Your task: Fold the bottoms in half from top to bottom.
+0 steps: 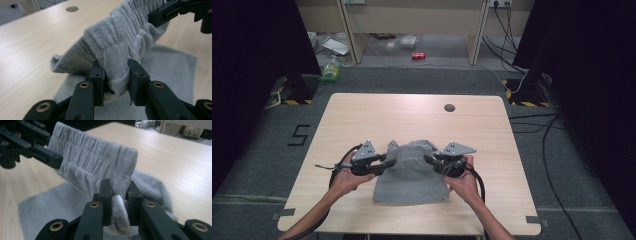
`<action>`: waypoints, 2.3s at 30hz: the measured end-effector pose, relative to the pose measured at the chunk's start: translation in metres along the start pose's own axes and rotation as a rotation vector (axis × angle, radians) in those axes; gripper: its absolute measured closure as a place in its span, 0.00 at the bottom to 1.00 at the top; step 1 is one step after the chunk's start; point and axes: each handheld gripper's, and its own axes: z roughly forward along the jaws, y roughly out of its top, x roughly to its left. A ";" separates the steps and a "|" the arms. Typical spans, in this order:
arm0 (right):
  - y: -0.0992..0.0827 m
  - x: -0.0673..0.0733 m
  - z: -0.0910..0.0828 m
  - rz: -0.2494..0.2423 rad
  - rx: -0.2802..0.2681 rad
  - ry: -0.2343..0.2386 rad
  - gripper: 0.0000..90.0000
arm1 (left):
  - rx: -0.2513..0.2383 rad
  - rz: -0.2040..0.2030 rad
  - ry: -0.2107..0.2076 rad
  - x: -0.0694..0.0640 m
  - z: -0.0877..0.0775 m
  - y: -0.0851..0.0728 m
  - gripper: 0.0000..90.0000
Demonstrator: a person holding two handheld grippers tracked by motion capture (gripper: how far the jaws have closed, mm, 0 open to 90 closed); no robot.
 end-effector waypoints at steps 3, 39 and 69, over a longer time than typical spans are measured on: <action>-0.010 0.005 0.000 -0.005 0.019 0.007 0.85 | 0.016 0.000 -0.019 -0.006 0.001 -0.010 0.71; 0.067 0.007 0.093 0.041 0.175 0.120 0.44 | 0.189 -0.225 0.147 0.026 -0.006 -0.057 0.41; 0.027 0.039 -0.007 0.007 0.044 0.148 0.97 | 0.208 -0.182 0.177 0.020 -0.001 -0.066 0.39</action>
